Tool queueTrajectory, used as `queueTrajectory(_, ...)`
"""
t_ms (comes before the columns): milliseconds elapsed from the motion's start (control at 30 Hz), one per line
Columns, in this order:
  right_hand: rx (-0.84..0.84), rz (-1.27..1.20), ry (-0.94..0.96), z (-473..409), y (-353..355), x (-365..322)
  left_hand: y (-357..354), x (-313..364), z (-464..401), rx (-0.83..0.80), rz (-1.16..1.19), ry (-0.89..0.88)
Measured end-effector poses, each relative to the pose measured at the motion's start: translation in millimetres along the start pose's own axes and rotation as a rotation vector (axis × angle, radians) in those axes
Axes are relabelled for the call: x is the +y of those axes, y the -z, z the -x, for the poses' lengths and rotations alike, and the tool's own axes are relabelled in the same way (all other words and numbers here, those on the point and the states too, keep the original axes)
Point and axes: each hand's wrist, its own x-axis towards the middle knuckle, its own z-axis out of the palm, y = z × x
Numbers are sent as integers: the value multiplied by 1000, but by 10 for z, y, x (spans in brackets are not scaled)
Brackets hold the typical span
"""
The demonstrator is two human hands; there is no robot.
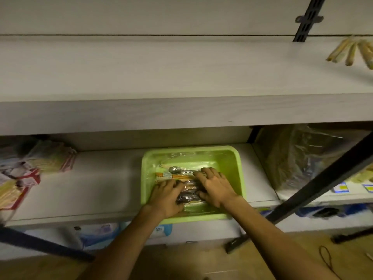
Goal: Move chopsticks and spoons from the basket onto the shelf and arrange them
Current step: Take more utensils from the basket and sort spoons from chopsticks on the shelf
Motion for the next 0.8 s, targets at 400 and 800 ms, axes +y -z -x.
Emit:
queueTrajectory(400, -97, -153, -12, -178, -26, 49, -78, 13, 111, 110, 61, 71)
queueTrajectory(800, -201, -259, 12, -324, -16, 104, -13, -22, -2, 71, 103, 56)
